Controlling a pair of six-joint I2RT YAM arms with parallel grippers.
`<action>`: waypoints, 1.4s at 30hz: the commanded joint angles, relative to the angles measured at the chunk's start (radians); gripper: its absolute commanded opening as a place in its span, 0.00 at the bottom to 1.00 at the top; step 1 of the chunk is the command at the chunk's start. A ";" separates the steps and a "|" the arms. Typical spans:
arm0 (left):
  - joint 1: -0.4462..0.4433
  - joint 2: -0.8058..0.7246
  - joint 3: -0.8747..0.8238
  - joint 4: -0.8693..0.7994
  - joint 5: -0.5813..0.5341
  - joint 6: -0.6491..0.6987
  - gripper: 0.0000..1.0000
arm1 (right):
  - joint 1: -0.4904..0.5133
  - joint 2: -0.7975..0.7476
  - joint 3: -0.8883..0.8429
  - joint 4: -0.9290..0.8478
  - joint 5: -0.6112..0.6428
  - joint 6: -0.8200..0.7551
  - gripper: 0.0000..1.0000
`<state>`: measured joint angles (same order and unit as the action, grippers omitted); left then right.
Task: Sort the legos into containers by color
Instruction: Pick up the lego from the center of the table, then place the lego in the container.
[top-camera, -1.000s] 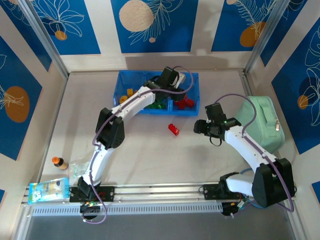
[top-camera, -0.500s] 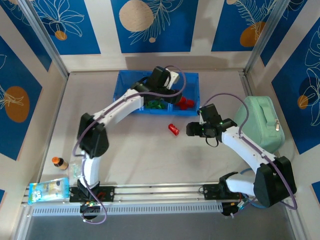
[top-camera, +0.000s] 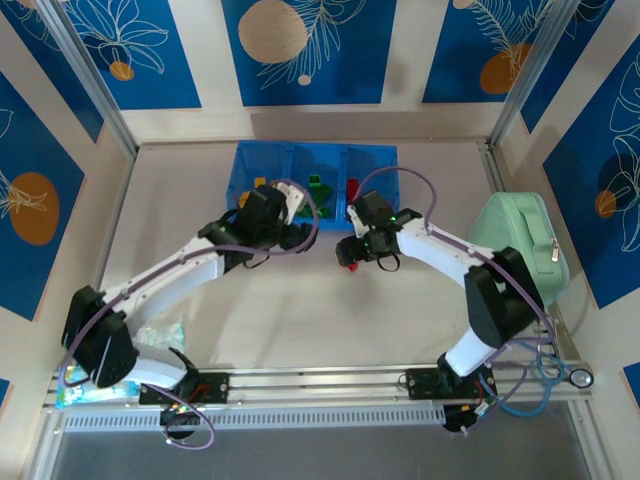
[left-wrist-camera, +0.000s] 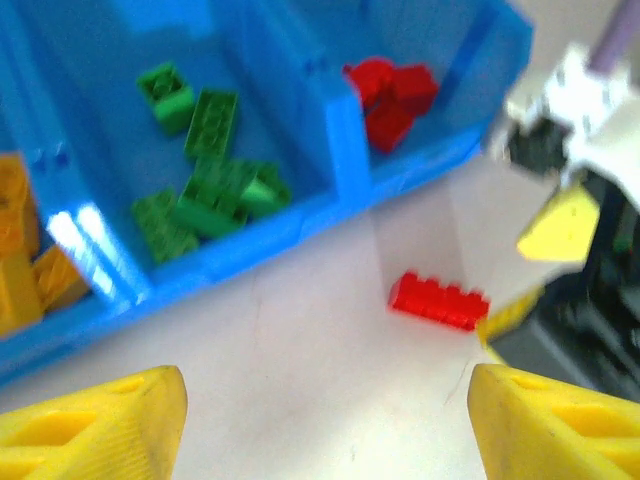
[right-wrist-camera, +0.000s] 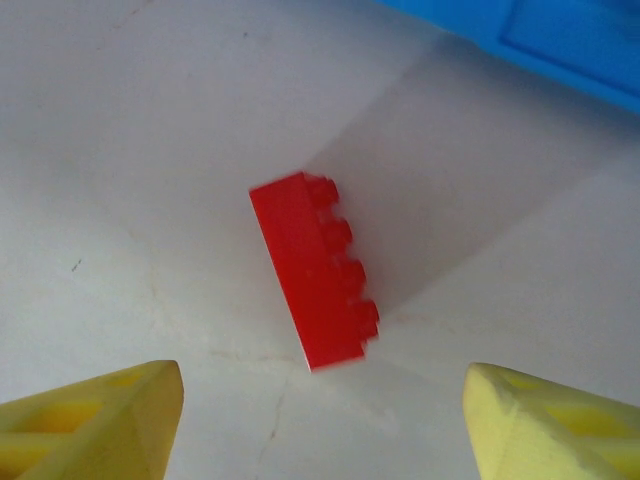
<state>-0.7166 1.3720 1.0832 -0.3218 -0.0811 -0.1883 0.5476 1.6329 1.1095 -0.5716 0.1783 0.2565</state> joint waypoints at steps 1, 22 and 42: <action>-0.007 -0.098 -0.102 0.048 -0.072 -0.065 0.74 | 0.012 0.081 0.079 -0.062 0.005 -0.041 0.72; -0.007 -0.362 -0.425 0.032 -0.186 -0.207 0.74 | 0.142 0.262 0.301 -0.189 0.236 -0.068 0.22; -0.007 -0.548 -0.521 -0.055 -0.285 -0.258 0.74 | -0.197 0.367 0.709 -0.251 0.166 -0.054 0.34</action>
<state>-0.7170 0.8619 0.5858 -0.3397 -0.3172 -0.4232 0.3611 1.9518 1.7840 -0.7647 0.3737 0.1944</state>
